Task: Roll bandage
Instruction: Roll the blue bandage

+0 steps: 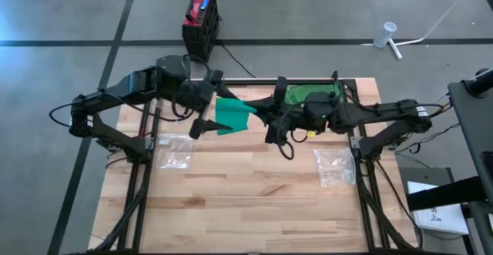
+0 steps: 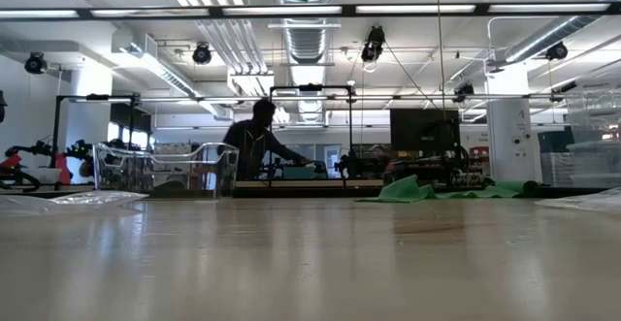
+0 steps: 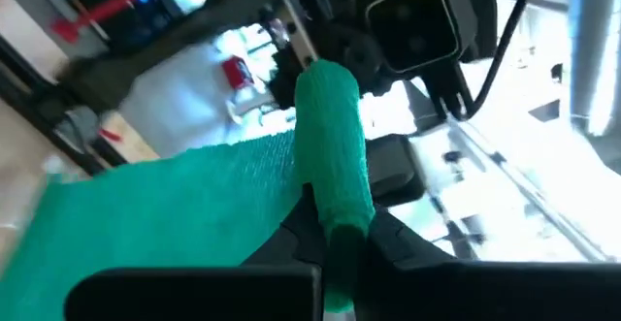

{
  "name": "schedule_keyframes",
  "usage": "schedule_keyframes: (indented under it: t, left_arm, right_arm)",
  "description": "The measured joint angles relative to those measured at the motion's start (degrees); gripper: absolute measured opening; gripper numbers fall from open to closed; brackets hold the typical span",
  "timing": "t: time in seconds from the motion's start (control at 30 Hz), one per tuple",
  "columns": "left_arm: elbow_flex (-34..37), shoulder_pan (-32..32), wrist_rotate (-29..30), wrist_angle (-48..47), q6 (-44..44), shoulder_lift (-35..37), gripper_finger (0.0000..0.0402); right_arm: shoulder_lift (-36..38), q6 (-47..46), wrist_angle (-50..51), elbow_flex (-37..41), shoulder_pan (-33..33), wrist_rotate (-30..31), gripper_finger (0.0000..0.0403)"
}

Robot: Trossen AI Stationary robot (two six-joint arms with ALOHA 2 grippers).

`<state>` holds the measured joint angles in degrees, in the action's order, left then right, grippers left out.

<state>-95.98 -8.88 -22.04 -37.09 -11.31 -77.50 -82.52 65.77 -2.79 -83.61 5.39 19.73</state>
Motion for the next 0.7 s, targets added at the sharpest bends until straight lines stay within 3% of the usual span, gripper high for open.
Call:
schedule_keyframes:
  t: [0.17, 0.33, 0.47, 0.63, 0.7]
  left_arm:
    - [0.0, -0.04, 1.56, -1.22, -2.56, -0.16, 0.0386]
    - [0.07, -0.04, 9.54, -2.14, -5.27, -0.15, 0.0325]
    - [0.95, -0.29, 12.29, -0.8, -5.93, -0.1, 0.0228]
    - [5.07, -0.31, 14.01, 7.29, -6.67, -0.04, 0.0041]
    - [7.64, -0.39, 14.05, 10.78, -7.05, -0.03, 0.0017]
  right_arm:
    - [0.13, -3.4, -1.04, 0.01, -0.02, 0.04, 0.0012]
    - [1.79, -13.68, 1.02, 0.0, 0.0, -0.67, 0.0012]
    - [3.06, -20.72, 3.17, 0.0, -0.07, -2.89, 0.0013]
    - [3.88, -26.99, 3.66, 0.04, -0.16, -7.45, 0.0013]
    - [3.94, -28.74, 2.91, 0.07, -0.39, -7.91, 0.0013]
